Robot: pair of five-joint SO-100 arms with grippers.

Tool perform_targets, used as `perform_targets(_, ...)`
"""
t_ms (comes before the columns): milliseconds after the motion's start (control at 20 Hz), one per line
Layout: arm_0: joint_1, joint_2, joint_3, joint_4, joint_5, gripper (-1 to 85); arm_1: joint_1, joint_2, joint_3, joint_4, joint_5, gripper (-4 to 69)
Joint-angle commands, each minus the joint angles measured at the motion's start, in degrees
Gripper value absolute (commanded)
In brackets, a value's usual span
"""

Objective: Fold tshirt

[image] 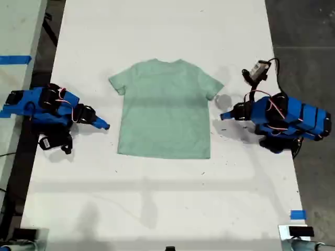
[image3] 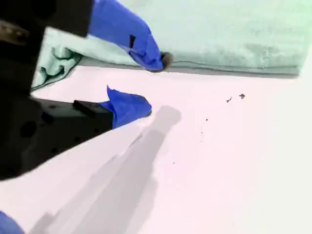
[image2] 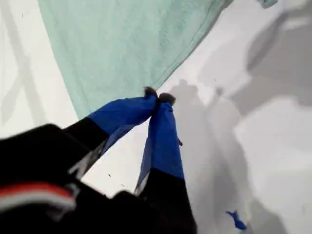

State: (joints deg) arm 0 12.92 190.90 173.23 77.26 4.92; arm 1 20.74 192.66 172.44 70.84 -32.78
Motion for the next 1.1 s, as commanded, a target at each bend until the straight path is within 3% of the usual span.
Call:
perform_targets(0,-14.33,-0.09,-0.53,3.78,-7.03,0.1,-7.82,0.44,-1.85,-1.05,42.54,-0.7)
perform_targets(300,-14.50,-0.09,-0.97,1.85,-7.03,0.1,-7.38,0.44,-3.60,-0.09,40.34,-0.7)
perform_targets(450,-16.08,-0.70,-6.06,3.96,-6.68,0.1,-6.59,0.00,-7.91,3.69,38.85,-0.6)
perform_targets(650,-18.90,-19.51,-18.72,0.88,-5.01,0.0,-4.83,-6.94,-14.85,3.78,36.04,-0.6)
perform_targets(1050,-33.49,-59.59,-61.08,8.53,14.41,0.0,11.34,-42.80,-48.43,9.32,14.77,-0.6)
